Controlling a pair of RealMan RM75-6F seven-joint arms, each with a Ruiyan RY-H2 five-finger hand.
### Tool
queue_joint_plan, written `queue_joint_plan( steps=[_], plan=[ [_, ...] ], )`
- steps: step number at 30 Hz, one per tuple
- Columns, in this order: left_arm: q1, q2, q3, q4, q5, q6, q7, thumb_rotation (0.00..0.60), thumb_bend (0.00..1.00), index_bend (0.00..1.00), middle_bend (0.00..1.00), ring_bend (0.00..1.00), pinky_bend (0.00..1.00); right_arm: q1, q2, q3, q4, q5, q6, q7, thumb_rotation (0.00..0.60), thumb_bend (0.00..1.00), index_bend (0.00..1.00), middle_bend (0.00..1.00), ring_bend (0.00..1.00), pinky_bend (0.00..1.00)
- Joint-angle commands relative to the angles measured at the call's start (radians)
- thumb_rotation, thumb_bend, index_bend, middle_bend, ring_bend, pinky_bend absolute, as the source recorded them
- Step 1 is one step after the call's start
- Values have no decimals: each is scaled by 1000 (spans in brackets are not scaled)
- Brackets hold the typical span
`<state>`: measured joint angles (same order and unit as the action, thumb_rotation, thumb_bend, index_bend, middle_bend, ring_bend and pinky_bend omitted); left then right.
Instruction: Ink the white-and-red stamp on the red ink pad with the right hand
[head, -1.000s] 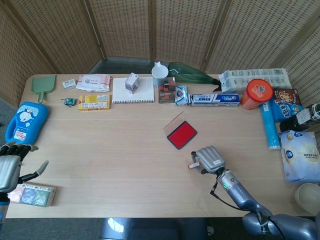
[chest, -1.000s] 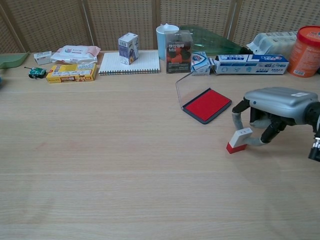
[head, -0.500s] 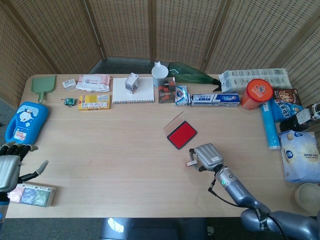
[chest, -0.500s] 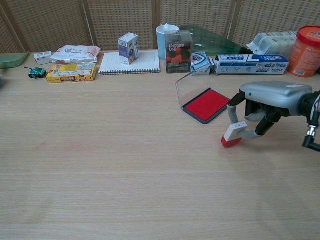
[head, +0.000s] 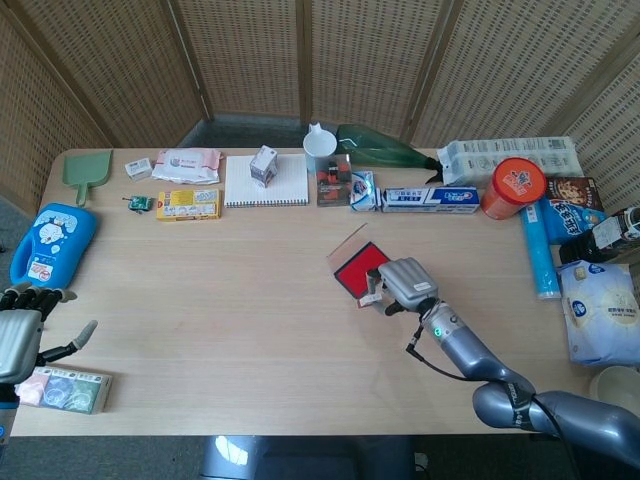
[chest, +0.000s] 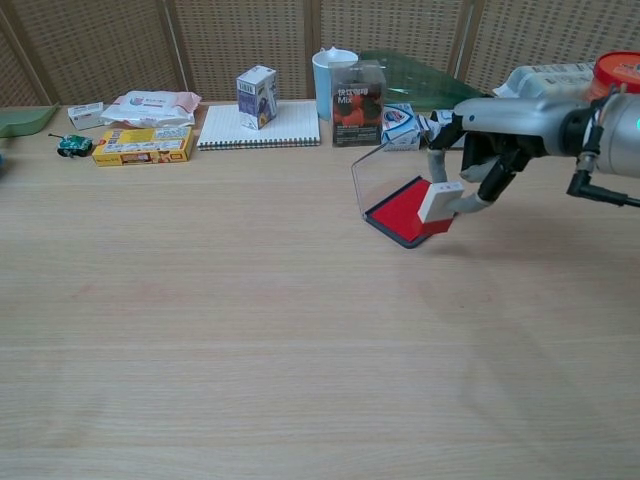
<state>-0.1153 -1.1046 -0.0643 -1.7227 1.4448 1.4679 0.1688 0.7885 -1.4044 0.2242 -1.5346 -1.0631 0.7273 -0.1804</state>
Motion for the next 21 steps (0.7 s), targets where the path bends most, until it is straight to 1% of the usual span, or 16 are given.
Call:
queue_joint_plan(
  steps=[1,8,15,21],
  plan=[
    [1,-1,0,4,-4,-2,-1,130,216,334,378,271,160,32,-7,18,26,42,-31,0,600,412,683,1000,1000,1000],
    [3,-4,2,22,-20,-10,-10,129,215,334,378,271,160,109,-48,29,112,125,-86,-20,600,412,685,1000,1000,1000],
    [11,-12,7,46,-37,-18,-25,129,215,334,378,272,161,169,-91,8,199,178,-124,-55,600,413,690,1000,1000,1000],
    [10,-20,7,63,-45,-27,-33,128,216,334,378,272,161,202,-128,-14,259,199,-140,-74,600,412,692,1000,1000,1000]
  ],
)
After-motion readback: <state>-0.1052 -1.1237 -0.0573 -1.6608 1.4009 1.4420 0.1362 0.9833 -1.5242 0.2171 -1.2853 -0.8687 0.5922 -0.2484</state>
